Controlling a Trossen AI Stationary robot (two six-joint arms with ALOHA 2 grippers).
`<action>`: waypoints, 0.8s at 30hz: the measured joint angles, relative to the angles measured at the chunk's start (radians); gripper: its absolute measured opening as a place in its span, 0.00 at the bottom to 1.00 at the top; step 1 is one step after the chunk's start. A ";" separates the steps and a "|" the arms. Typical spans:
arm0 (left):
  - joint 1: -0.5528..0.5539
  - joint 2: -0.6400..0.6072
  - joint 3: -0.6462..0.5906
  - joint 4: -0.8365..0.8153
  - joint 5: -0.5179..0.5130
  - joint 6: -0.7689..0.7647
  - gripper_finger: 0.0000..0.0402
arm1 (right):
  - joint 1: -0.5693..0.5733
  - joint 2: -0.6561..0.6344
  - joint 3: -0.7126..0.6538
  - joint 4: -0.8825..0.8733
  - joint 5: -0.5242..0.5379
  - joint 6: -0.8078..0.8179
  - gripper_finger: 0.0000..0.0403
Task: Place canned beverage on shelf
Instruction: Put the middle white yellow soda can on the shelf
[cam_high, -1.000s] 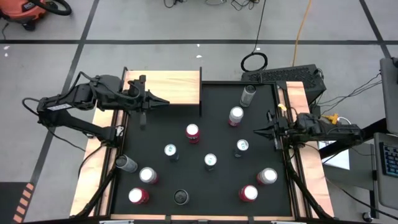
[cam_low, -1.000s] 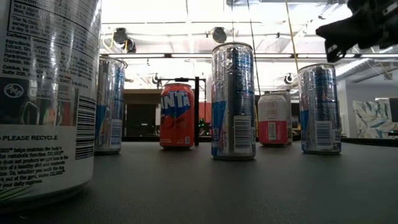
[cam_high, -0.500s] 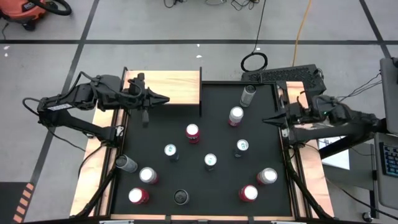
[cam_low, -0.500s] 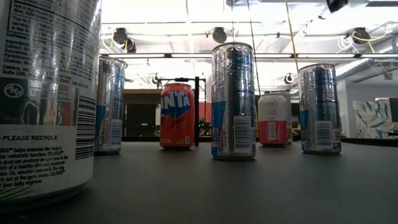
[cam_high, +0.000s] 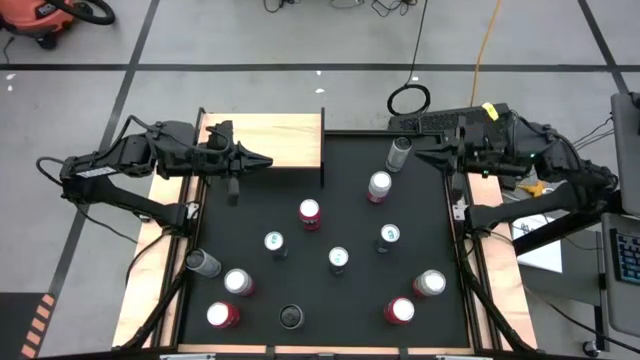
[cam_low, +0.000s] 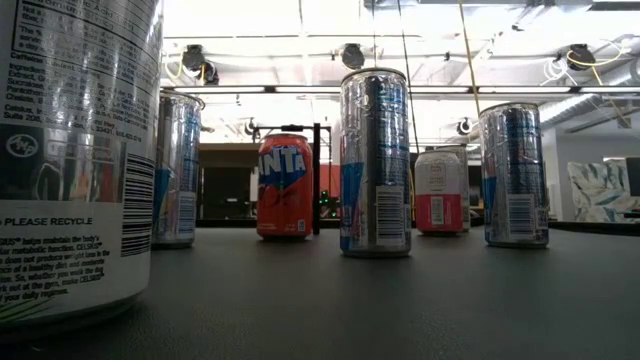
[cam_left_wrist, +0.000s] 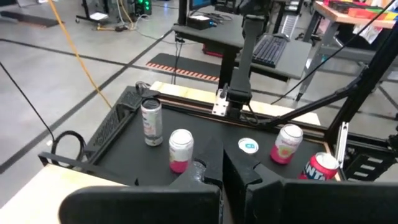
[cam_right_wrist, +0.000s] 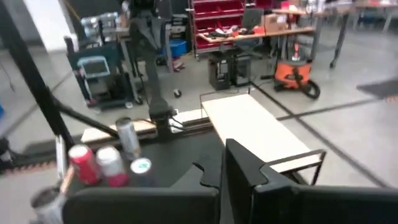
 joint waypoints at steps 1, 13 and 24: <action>0.000 0.000 0.000 -0.004 0.001 -0.001 0.00 | 0.000 0.010 0.008 -0.001 -0.002 0.038 0.00; 0.000 -0.002 0.000 -0.173 -0.002 -0.123 0.00 | 0.000 0.079 0.013 -0.001 -0.004 0.237 0.00; 0.000 -0.007 -0.005 -0.370 0.013 -0.264 0.00 | 0.000 0.102 0.013 -0.060 -0.087 0.391 0.00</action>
